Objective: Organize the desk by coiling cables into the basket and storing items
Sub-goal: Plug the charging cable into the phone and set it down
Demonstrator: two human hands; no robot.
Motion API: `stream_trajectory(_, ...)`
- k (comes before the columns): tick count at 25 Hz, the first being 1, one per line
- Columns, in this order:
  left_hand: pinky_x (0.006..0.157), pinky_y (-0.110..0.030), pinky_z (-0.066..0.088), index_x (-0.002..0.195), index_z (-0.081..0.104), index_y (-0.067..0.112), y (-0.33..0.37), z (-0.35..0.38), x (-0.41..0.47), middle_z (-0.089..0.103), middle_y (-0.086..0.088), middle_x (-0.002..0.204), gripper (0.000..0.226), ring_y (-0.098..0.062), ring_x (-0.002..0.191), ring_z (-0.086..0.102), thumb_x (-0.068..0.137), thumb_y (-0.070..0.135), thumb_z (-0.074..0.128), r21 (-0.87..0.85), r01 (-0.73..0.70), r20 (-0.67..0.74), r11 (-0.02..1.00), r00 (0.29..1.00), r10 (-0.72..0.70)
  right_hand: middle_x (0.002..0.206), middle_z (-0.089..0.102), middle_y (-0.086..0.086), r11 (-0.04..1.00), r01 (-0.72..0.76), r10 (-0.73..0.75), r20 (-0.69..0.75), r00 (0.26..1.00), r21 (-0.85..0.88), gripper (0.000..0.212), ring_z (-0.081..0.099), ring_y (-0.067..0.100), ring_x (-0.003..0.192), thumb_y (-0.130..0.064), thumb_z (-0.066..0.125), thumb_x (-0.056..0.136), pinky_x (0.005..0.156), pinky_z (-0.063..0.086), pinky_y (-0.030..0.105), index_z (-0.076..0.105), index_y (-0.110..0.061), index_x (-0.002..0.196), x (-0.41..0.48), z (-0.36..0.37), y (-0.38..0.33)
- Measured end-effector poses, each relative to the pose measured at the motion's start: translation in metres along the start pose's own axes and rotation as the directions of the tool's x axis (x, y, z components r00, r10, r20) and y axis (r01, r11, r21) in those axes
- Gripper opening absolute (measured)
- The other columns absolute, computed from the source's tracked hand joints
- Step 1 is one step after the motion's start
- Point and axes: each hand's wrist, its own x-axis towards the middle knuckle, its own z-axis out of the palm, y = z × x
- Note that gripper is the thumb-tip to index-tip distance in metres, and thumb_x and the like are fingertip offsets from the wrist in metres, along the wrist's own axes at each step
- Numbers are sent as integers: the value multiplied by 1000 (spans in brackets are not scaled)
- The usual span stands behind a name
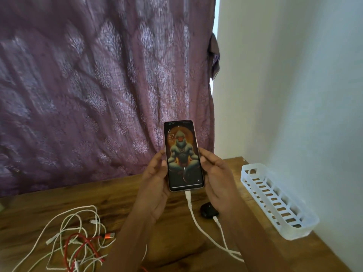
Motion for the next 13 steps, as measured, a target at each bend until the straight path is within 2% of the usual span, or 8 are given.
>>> stream_trajectory(3, 61, -29, 58, 122, 54, 22, 17, 14, -1, 70, -5, 106, 32, -18, 89, 69, 97, 10, 37, 10, -65, 30, 998, 997, 64, 102, 70, 1, 994, 106, -106, -8, 994, -40, 26, 68, 16, 94, -7, 45, 95, 76, 58, 29, 64, -15, 111, -2, 8, -17)
stream_trajectory(5, 62, -30, 58, 123, 53, 24, 27, 22, -1, 70, -4, 107, 34, -18, 92, 68, 97, 11, 37, 28, -102, 61, 994, 993, 100, 102, 70, -2, 985, 163, -163, -5, 987, -49, 27, 67, 16, 95, -6, 45, 95, 74, 58, 27, 65, -16, 111, -3, 12, -27)
stream_trajectory(8, 60, -28, 58, 119, 54, 28, 40, 32, -4, 74, 3, 95, 34, -13, 84, 70, 97, 10, 35, 45, -171, 117, 984, 979, 165, 98, 72, -6, 970, 241, -240, 24, 970, -39, 28, 68, 14, 94, -7, 45, 95, 71, 58, 24, 66, -20, 107, -5, 18, -39)
stream_trajectory(10, 61, -28, 59, 115, 55, 30, 46, 36, -6, 74, 4, 92, 34, -12, 82, 70, 97, 9, 35, 45, -201, 138, 979, 971, 193, 101, 72, -6, 959, 277, -276, 32, 961, -52, 28, 67, 14, 97, -9, 45, 95, 74, 58, 26, 66, -23, 106, -7, 21, -44)
stream_trajectory(13, 71, -38, 58, 112, 56, 32, 52, 40, -9, 74, 1, 96, 34, -16, 87, 70, 96, 10, 35, 20, -221, 155, 975, 964, 215, 100, 72, -7, 948, 311, -307, 54, 950, -65, 27, 67, 16, 98, -12, 46, 94, 76, 59, 30, 67, -28, 103, -10, 25, -50)
